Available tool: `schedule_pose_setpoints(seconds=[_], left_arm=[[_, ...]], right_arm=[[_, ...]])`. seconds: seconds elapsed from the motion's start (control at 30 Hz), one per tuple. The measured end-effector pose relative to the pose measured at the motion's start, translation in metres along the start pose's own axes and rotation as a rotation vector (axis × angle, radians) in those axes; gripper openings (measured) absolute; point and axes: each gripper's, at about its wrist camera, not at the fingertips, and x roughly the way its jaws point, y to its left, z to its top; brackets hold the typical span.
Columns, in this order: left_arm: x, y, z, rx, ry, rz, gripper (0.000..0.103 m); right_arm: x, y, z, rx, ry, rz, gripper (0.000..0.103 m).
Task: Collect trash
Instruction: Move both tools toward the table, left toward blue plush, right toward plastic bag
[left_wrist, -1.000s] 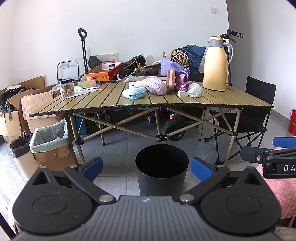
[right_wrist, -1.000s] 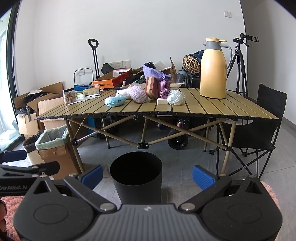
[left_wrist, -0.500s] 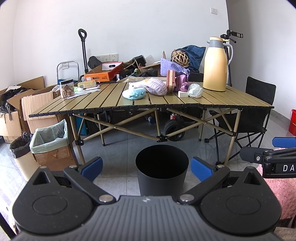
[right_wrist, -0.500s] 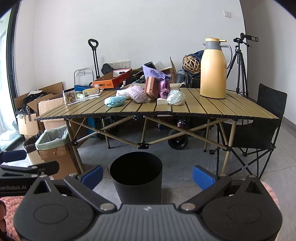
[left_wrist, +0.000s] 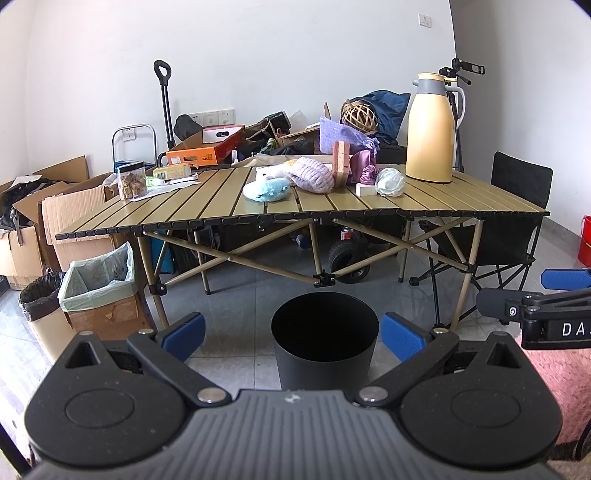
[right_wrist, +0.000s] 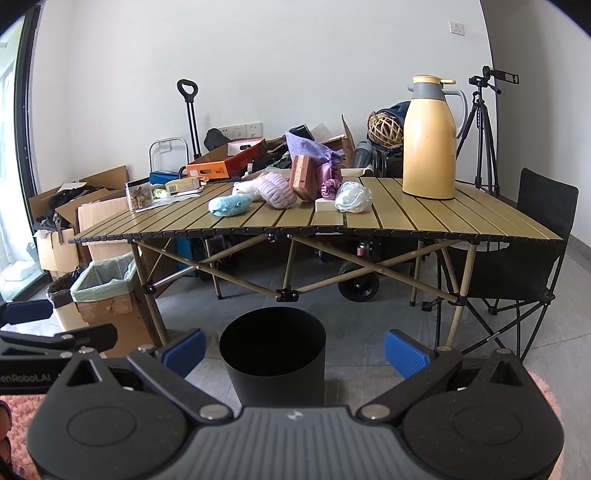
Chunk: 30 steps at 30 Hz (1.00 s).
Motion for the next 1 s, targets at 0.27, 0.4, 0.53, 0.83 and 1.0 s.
schedule_pose_setpoints(seconds=[0.27, 0.4, 0.53, 0.83, 1.0], left_arm=[[0.019, -0.002, 0.007, 0.011, 0.0, 0.008, 0.103], [0.03, -0.003, 0.011, 0.013, -0.003, 0.015, 0.103], [0.042, -0.005, 0.016, 0.016, -0.009, 0.02, 0.103], [0.072, -0.003, 0.036, 0.008, -0.037, 0.048, 0.103], [0.09, 0.0, 0.051, -0.001, -0.061, 0.066, 0.103]], right_arm=[[0.016, -0.007, 0.005, 0.001, -0.011, 0.0, 0.103], [0.026, -0.012, 0.01, 0.007, -0.019, -0.002, 0.103], [0.038, -0.015, 0.015, 0.008, -0.026, -0.004, 0.103], [0.07, -0.025, 0.031, 0.011, -0.041, -0.009, 0.103], [0.089, -0.028, 0.042, 0.009, -0.056, -0.01, 0.103]])
